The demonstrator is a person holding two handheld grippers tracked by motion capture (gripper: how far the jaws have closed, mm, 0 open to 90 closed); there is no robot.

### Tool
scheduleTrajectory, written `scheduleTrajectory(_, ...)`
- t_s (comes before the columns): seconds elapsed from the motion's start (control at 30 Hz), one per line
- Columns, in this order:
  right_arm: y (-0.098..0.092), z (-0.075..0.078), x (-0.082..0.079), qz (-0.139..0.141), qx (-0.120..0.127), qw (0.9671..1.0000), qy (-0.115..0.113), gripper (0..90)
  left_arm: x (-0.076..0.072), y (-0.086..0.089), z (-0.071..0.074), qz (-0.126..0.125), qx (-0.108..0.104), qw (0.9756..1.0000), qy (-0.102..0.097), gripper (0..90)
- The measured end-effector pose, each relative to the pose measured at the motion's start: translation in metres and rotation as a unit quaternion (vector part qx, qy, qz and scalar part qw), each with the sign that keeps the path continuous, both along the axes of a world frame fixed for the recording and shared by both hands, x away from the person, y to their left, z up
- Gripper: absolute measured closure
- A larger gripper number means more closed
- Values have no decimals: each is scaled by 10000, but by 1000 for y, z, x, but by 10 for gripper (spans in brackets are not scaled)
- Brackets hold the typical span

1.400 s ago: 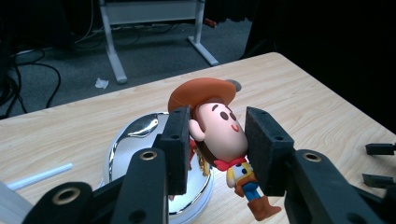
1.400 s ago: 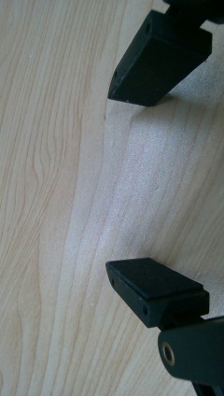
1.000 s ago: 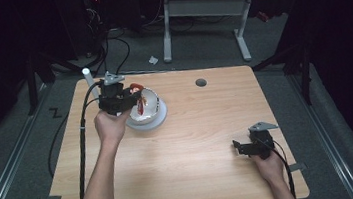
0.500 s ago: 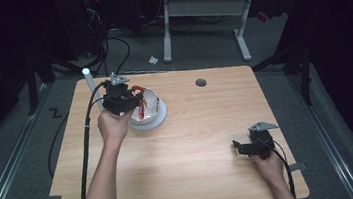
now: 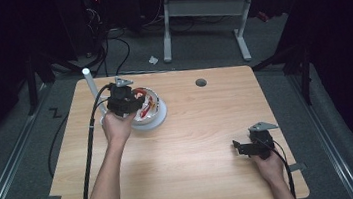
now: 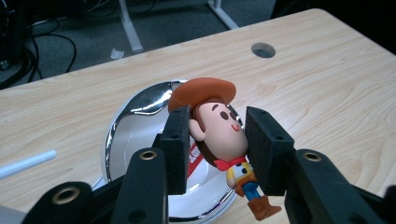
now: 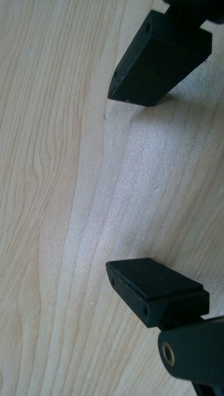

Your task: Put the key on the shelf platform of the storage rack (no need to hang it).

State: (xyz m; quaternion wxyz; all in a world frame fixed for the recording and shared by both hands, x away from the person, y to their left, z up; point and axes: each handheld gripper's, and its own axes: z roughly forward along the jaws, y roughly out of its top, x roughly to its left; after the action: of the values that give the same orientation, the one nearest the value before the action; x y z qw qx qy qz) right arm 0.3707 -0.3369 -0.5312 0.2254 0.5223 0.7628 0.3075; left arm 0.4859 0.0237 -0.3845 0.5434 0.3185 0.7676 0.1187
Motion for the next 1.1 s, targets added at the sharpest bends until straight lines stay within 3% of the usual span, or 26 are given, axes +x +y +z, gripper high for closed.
scheduleTrajectory(0.2, 0, 0, 0, 0, -1, 10000, 0, 152, 4, 0, -8, 73, -122, 9998, 134, 619)
scheduleTrajectory(0.53, 0, 0, 0, -1, 2, 10000, 0, 152, 11, 0, -26, 108, -130, 9994, 314, 619)
scheduleTrajectory(0.8, 0, 0, 0, 2, -2, 10000, -1, 152, 15, -9, -43, 47, 182, 9992, 359, 618)
scheduleTrajectory(1.1, 0, 0, 0, 1, 0, 10000, 0, 152, 20, -16, -55, 53, 288, 9984, 475, 616)
